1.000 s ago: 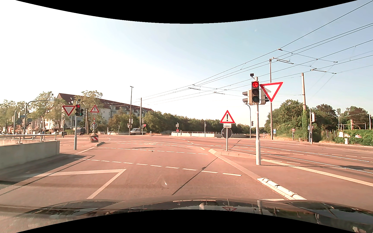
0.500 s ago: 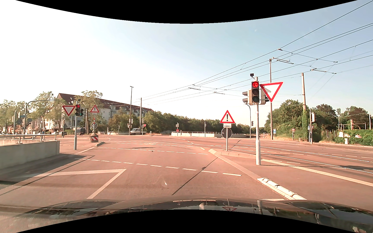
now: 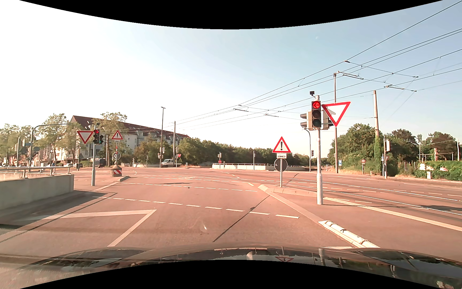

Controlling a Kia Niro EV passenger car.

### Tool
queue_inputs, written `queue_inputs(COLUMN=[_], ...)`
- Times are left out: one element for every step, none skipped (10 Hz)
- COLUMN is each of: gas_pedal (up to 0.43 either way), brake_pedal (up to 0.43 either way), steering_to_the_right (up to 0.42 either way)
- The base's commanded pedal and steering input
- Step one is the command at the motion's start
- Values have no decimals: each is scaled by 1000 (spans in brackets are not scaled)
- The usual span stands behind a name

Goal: Follow the waypoints while adhering to traffic rules and regulations

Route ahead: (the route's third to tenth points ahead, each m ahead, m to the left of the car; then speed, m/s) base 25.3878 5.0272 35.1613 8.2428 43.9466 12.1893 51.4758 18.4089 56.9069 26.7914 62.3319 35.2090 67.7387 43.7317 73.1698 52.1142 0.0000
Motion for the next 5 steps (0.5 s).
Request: queue_inputs(gas_pedal=[0,0,0,0,0], brake_pedal=[232,232,226,232,232], steering_to_the_right=[-82,-81,-82,-81,-82])
